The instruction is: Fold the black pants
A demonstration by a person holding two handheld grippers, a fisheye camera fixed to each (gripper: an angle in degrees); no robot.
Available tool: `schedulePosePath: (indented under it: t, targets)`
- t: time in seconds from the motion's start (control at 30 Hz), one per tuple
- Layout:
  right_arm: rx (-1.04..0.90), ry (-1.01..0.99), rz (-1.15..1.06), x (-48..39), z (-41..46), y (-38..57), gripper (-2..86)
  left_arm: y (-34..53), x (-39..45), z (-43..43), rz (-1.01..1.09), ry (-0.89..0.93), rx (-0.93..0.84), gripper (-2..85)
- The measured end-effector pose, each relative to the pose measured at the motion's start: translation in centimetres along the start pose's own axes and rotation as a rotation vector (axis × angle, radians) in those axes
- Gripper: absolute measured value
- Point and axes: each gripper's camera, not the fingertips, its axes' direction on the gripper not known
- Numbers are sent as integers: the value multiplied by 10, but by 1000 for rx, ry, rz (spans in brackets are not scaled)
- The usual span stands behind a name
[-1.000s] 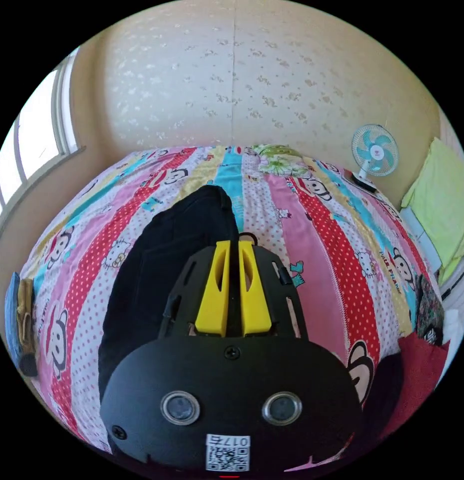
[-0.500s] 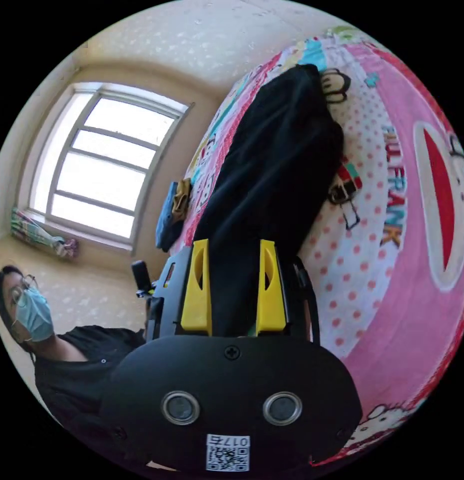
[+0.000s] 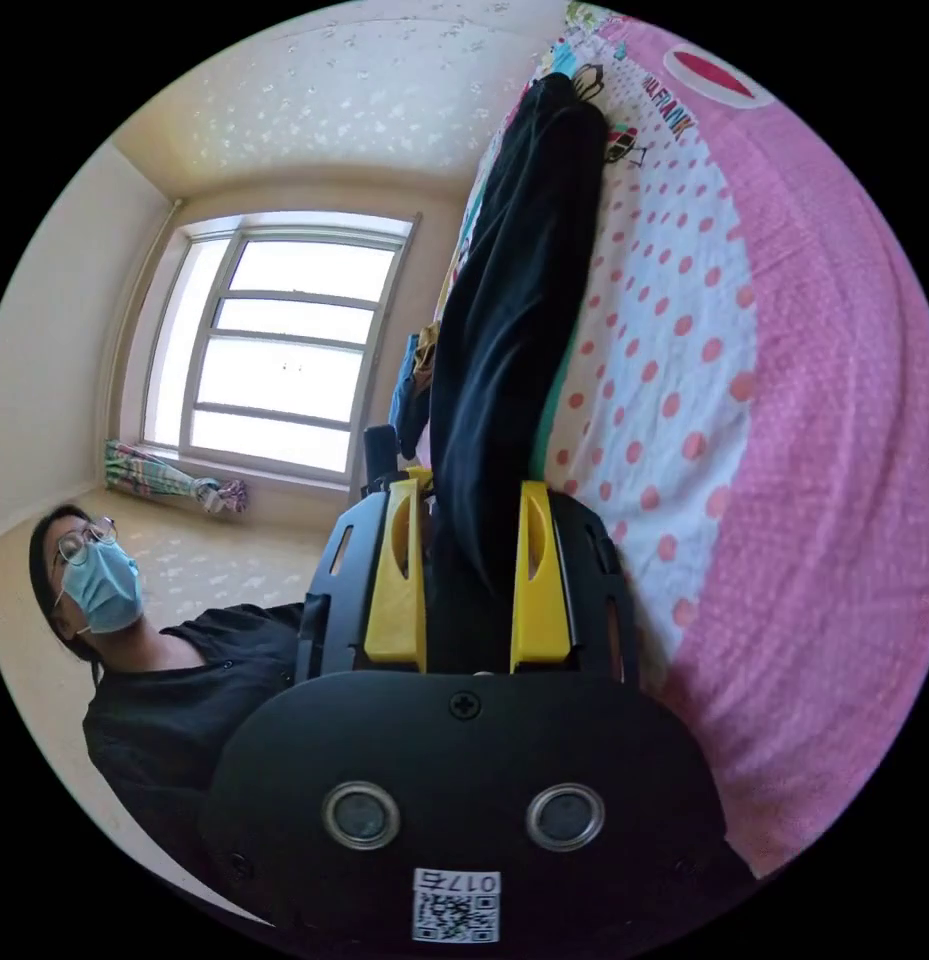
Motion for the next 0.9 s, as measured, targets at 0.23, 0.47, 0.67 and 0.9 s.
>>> schedulePosePath:
  t: [0.23, 0.47, 0.67, 0.9]
  targets:
    - [15, -96, -238, -98, -43, 45, 41, 33, 108, -49, 214, 35, 64, 52]
    - [96, -41, -979, -399, -138, 119, 34, 97, 360, -141, 858, -34, 328, 52]
    - [258, 84, -1271, -576, -189, 177, 38, 134, 510, -197, 1097, -12, 564, 51]
    - [309, 177, -1026, -586, -211, 110, 34, 40, 507, -207, 860, -26, 567, 49]
